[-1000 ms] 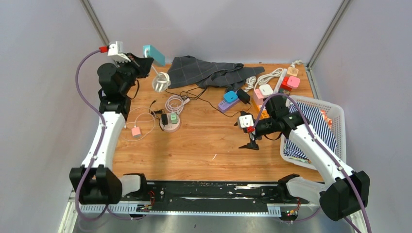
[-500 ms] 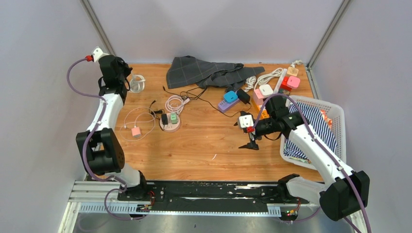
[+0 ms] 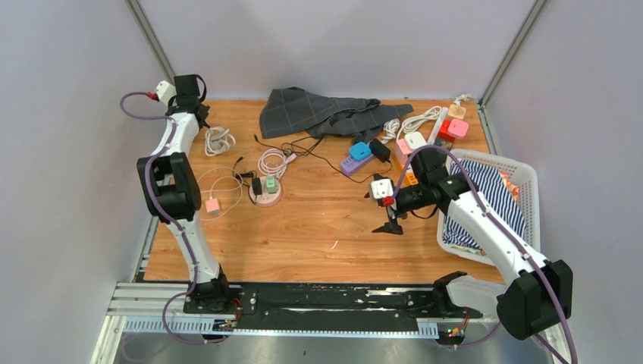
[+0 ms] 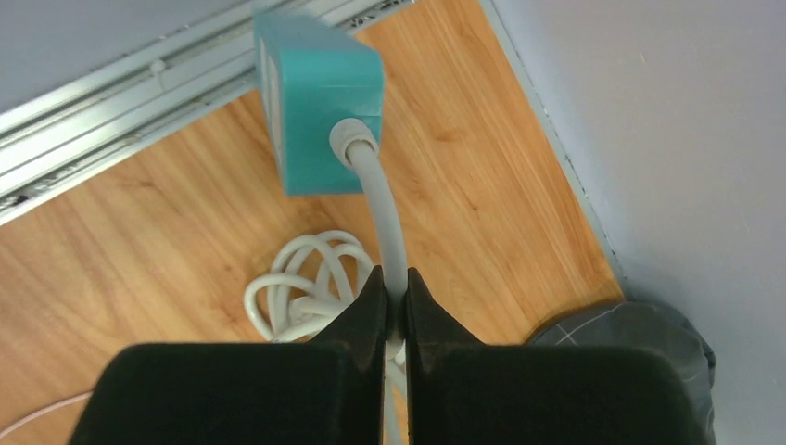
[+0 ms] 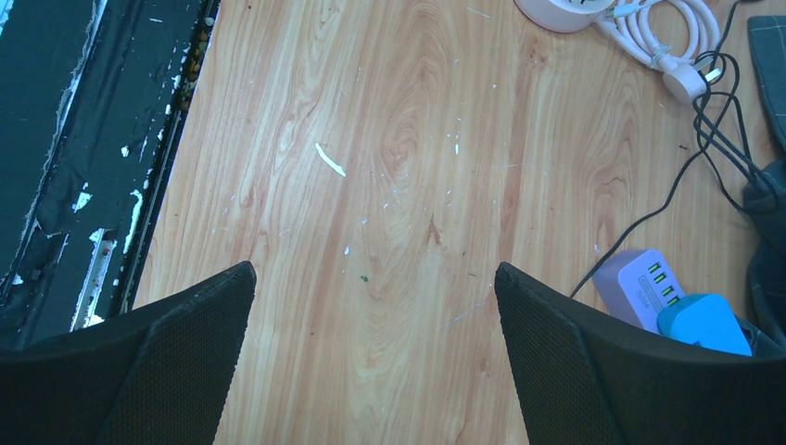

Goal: Pull the plug off the socket
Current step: Place the socket at the corner of the board.

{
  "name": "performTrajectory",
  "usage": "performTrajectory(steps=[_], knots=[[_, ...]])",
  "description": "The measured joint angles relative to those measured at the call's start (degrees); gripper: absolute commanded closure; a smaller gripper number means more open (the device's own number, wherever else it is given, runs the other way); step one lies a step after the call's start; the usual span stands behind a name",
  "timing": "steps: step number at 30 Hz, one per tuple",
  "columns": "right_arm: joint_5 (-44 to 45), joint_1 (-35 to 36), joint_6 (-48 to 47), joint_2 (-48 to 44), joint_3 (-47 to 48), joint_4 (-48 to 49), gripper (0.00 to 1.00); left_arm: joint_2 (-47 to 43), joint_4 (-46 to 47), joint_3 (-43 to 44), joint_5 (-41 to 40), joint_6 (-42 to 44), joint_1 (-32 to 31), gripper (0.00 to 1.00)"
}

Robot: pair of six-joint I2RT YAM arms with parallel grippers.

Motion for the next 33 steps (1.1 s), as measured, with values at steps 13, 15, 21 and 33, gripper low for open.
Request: performTrajectory(steps=[13,15,21,33], knots=[[1.27,0.00,0.00,2.54,-0.04,0.04,0.00,15.37,1.64,9.70,9.60,-3.17,-0.17,0.75],[1.53,0.00,0.00,2.78,-0.04,0.09,0.00,17.33,3.26,10.62,11.72,-3.04,-0.17,0.78],[1.70,0.00,0.00,3.63,-0.04,0.24,0.00,19.89,6.32,12.87,18.78,-0.57,-0.37,1.00],[2.51,0.00,0.02,3.87,-0.04,0.39,0.00,20.06,3.72,17.84,20.92,5.49,-6.56,0.54]])
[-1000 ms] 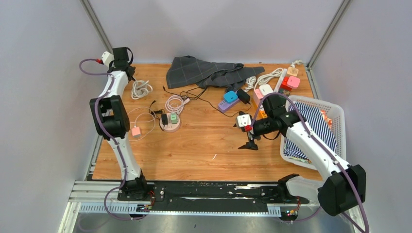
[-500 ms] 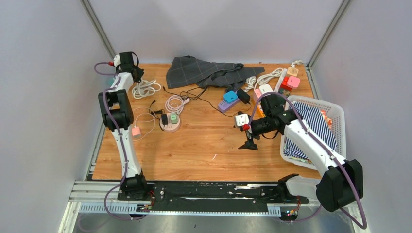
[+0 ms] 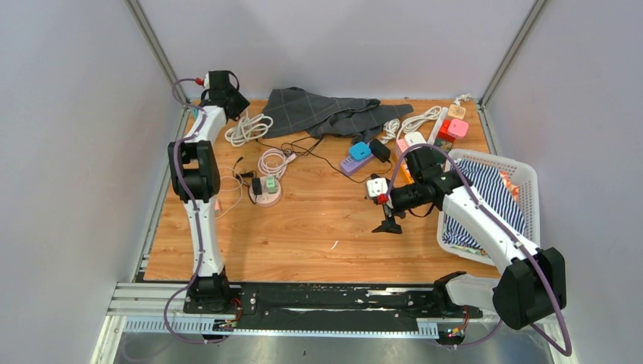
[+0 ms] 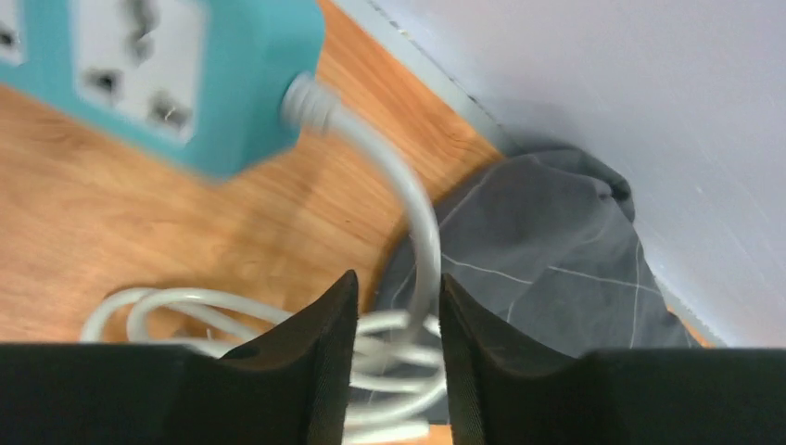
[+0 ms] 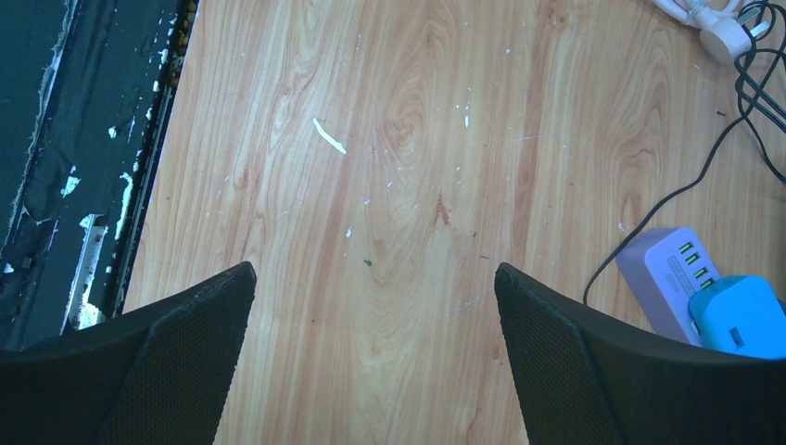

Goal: Pull the plug off the socket
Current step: Place the socket at the corner of the board, then move the socket to the center of the board.

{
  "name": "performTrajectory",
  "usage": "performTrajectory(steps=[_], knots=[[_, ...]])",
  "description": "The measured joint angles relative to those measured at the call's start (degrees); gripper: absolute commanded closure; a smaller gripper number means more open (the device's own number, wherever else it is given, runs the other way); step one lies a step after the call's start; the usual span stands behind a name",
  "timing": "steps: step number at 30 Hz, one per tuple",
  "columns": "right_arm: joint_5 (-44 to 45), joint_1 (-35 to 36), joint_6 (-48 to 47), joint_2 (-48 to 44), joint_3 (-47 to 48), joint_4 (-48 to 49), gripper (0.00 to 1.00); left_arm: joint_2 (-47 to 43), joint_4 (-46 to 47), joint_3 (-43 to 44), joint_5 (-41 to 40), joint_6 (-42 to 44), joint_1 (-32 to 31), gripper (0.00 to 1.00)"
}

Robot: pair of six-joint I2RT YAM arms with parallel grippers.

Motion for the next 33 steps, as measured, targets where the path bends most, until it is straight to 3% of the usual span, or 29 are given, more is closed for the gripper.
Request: performTrajectory(steps=[2,6,11,15,25,29,33], knots=[[0.02,0.00,0.00,0.00,0.00,0.00,0.00,0.00,-0.31,1.01,-0.24,0.09,-1.11,0.43],[0.00,0.00,0.02,-0.02,0.00,0.00,0.00,0.00,-1.40,1.29,-1.79,1.05,-1.42,0.35],[0.00,0.00,0.11,-0.09,0.00,0.00,0.00,-3.30,-1.75,-3.85,-4.07,3.19,-0.39,0.32],[0.02,0.00,0.37,-0.74,0.00,0.02,0.00,-13.44,1.60,-15.28,-2.97,6.97,0.35,0.31],[-0.04,0.00,0.70,-3.15,0.00,0.04,0.00,-44.30,17.07,-42.34,17.22,13.03,-1.18,0.28],[-0.04,0.00,0.72,-3.28,-0.24,0.11,0.00,-55.41,18.12,-57.00,17.29,15.58,-3.45,0.24],[-0.04,0.00,0.72,-3.30,-0.37,0.17,0.00,-72.02,17.14,-73.31,11.02,18.18,-8.09,0.24]])
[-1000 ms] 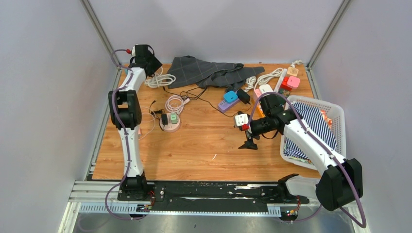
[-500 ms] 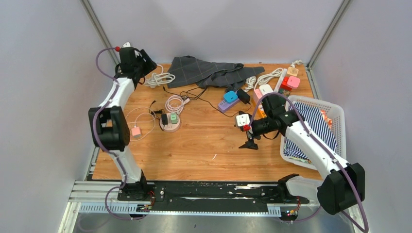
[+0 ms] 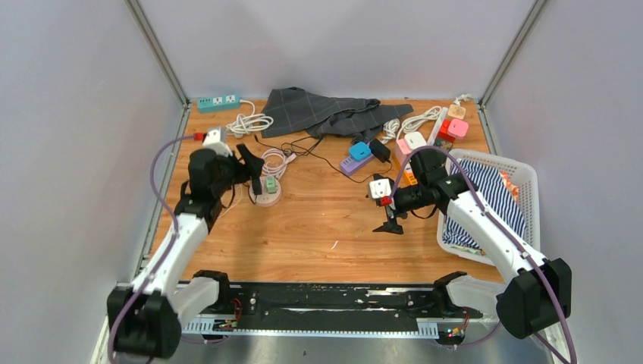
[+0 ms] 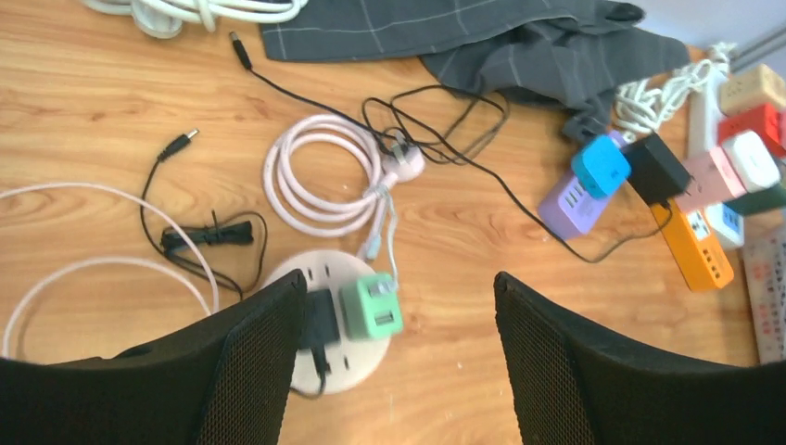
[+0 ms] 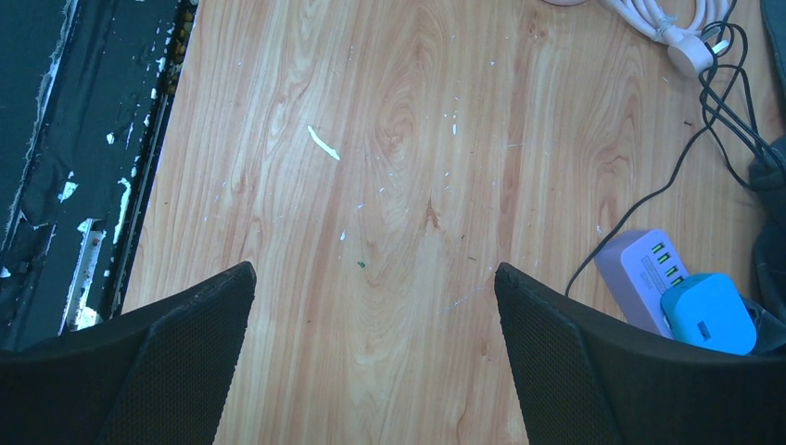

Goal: Pull the plug off the socket
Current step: Move the socket to the center of the board.

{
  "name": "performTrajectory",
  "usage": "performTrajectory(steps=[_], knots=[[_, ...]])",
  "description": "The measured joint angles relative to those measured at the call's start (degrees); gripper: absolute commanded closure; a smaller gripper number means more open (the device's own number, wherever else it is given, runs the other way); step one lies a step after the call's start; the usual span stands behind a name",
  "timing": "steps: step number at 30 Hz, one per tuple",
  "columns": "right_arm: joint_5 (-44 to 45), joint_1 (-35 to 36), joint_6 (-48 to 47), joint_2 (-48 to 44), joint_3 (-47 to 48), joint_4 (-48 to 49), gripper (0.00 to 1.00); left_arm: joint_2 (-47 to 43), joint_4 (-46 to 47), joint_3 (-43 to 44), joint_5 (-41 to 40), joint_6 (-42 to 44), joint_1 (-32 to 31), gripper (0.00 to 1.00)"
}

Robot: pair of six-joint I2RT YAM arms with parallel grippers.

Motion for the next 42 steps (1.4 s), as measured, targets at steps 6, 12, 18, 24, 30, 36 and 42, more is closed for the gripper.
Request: performTrajectory(steps=[6,12,18,24,30,36,42], knots=[[0.00,0.00,-0.02,0.48,-0.35,0.24,0.00,-19.76,1.33,-13.05,-8.83,0.79,-4.83,0.01],[0.02,0.00,-0.04,0.66,-0.72,0.26,0.00,-16.20,6.95,-19.37,-14.64,0.02,-4.85,0.00],[0.02,0.00,-0.07,0.92,-0.90,0.26,0.00,-12.74,8.04,-19.37,-14.45,0.55,-4.87,0.21],[0.04,0.00,-0.09,1.90,-0.92,0.26,0.00,-7.06,8.17,-18.23,-18.18,1.84,-7.87,0.23],[0.07,0.00,-0.09,2.23,-0.92,0.26,0.00,-1.55,6.51,-14.78,-27.10,3.41,-14.25,0.32],[0.11,0.00,-0.09,2.84,-0.92,0.26,0.00,2.49,6.32,-13.94,-33.22,2.54,-14.62,0.43],[0.33,0.00,-0.09,3.26,-0.92,0.26,0.00,6.64,6.60,-11.37,-33.38,2.14,-14.60,0.46]])
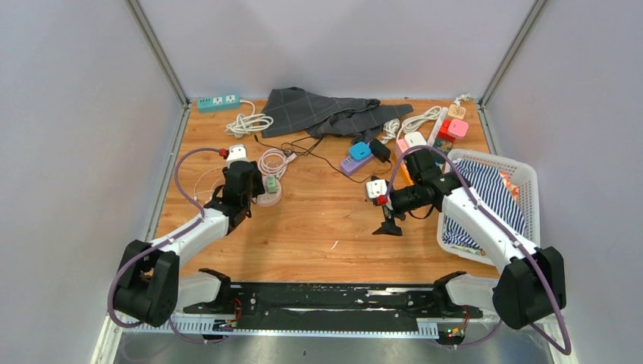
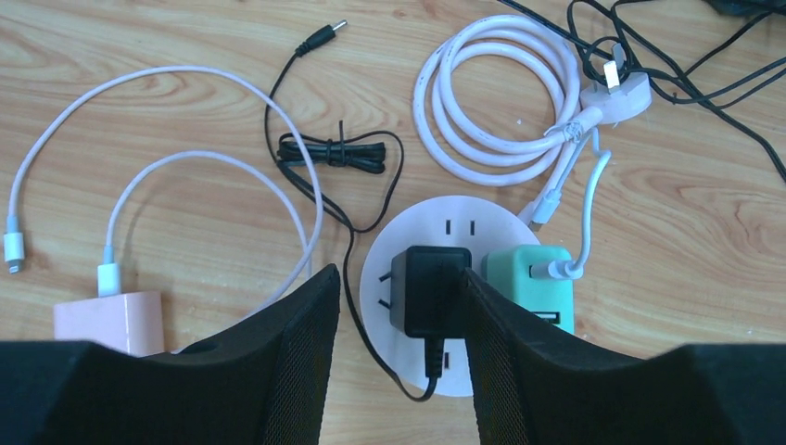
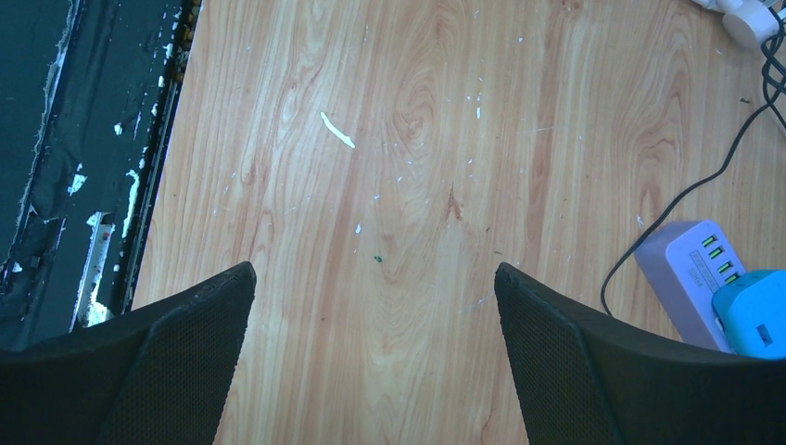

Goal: Pull the plug off the socket
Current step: Move the socket to the center of the board.

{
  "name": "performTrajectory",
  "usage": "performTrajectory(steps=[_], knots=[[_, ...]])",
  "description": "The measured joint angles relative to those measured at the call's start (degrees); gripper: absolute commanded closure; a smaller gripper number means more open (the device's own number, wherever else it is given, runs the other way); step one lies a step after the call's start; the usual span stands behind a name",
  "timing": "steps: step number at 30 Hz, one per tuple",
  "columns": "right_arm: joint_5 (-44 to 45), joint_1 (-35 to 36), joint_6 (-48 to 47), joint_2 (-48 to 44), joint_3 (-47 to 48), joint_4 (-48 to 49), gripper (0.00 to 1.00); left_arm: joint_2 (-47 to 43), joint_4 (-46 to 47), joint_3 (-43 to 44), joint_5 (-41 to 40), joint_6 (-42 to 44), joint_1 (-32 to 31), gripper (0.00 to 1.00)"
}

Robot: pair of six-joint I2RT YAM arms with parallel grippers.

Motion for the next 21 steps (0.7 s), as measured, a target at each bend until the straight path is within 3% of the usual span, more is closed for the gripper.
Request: performTrajectory(steps=[9,21], knots=[[0.17,0.00,-0.02,0.15,0.00,0.00,0.00,4.00,1.01,2.75,2.43,0.26,0.02,0.39],[0.22,0.00,-0.02,0.15,-0.02,0.00,0.00,-0.11,-0.17,1.46,7.93,0.87,-0.02,0.36]])
